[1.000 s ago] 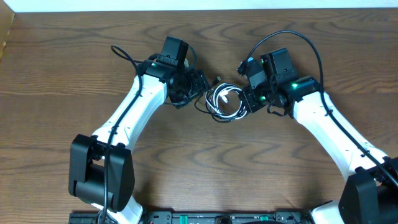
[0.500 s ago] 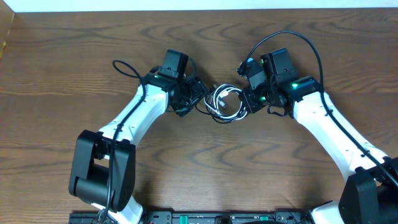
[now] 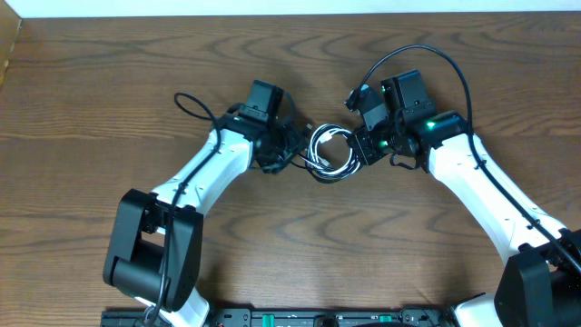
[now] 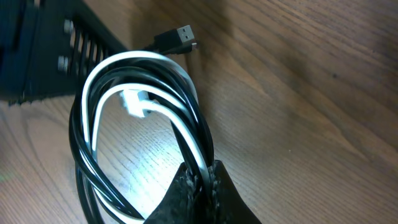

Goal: Untangle cables

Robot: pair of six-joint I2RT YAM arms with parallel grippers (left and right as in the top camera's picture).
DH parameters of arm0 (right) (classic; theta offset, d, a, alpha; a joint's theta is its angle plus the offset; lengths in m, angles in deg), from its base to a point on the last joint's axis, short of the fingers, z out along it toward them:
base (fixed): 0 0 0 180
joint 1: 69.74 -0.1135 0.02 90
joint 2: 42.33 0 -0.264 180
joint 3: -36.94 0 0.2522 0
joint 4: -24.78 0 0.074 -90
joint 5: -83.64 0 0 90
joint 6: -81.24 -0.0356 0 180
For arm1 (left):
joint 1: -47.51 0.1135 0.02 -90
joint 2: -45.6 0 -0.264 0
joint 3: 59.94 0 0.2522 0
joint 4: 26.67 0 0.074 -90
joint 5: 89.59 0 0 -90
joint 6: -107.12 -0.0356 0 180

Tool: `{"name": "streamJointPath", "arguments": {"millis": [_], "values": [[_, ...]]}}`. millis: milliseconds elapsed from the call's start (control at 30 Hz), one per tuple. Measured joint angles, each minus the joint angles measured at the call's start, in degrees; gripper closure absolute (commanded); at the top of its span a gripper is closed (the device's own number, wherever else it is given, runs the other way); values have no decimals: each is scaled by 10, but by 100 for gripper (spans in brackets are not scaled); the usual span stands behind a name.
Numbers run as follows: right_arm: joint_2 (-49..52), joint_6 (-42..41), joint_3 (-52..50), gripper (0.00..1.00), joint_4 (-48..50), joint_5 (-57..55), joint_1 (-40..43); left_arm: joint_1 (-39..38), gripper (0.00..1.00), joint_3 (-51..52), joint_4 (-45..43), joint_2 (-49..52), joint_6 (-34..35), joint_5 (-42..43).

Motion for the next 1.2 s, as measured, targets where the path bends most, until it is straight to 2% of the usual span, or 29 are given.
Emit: {"name": "streamJointPath", "arguments": {"millis": [433,933,1067,1200], "values": [[0,-3,0,99,0,8,12,-6,45,1,107,0,-15,1],[0,-3,0,99,2,12,12,-6,46,1,82,0,-15,1],[0,-3,0,99,2,12,12,-6,56,1,82,0,-8,1],[0,-3,0,99,1,14,12,-6,74,1,85,0,11,3]]}}
